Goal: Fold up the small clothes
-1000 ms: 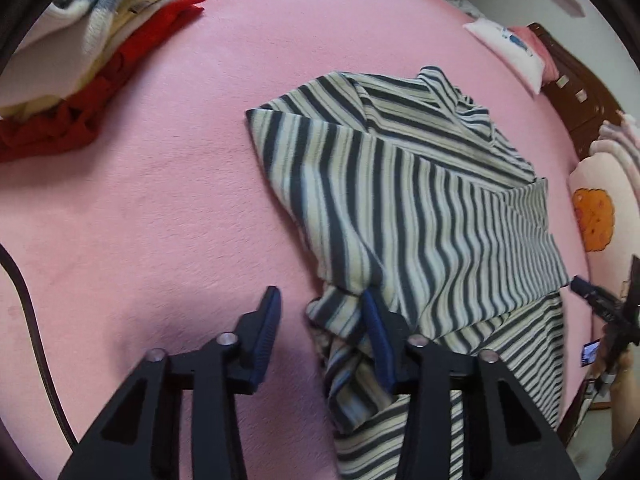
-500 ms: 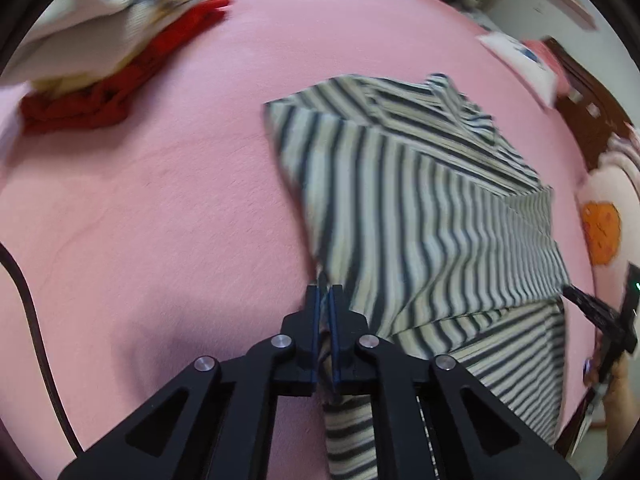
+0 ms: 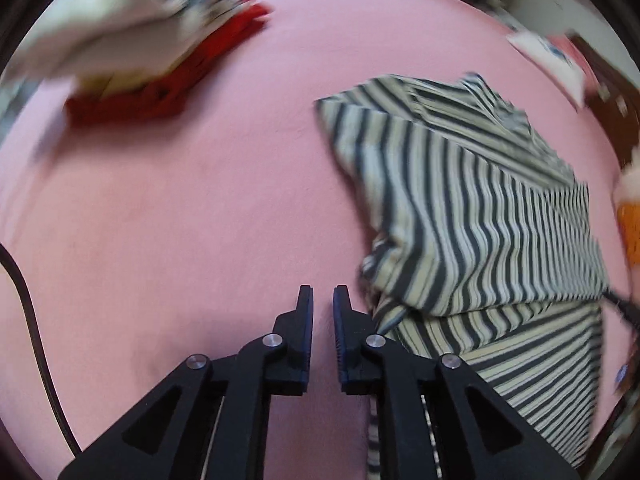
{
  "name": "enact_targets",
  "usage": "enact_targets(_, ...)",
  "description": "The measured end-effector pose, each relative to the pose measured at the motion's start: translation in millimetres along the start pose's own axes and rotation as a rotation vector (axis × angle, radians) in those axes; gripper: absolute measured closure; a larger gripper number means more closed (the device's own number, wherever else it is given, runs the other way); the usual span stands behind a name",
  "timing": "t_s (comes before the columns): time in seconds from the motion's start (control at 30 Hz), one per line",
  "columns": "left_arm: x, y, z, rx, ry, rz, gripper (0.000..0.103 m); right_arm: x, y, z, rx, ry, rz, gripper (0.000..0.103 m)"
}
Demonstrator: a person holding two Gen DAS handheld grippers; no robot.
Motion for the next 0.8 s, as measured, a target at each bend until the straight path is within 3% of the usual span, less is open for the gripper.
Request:
enact_targets(0.2,-0.7,-11.2,-31.8,0.030,-0.213,-0.003,0.095,1.0,-0.6,1.1,0.010,0.014,0.005,0.088)
enact_targets(0.4,-5.3,-9.1,-33.5,0.070,-0.220,-0.031,0.094,-0.2,-3.0,2.0,0.017,0.001,0.013,0.087)
enact_targets(0.8,-22.8,-9.2,-51.0,0.064,-0.313,-0.126,0.093,1.2,-6.9,2.7,0.032,0.005,0.022,0.087)
Point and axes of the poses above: each gripper's, at about its wrist camera, not at the fingertips, and y roughly against the way its jaws point, z to its left, x to its underside, the point moved 10 cm from there along -y, roughly the way its jaws point, and after that the axes turned 1 degree about x, right-handed, at the moved point
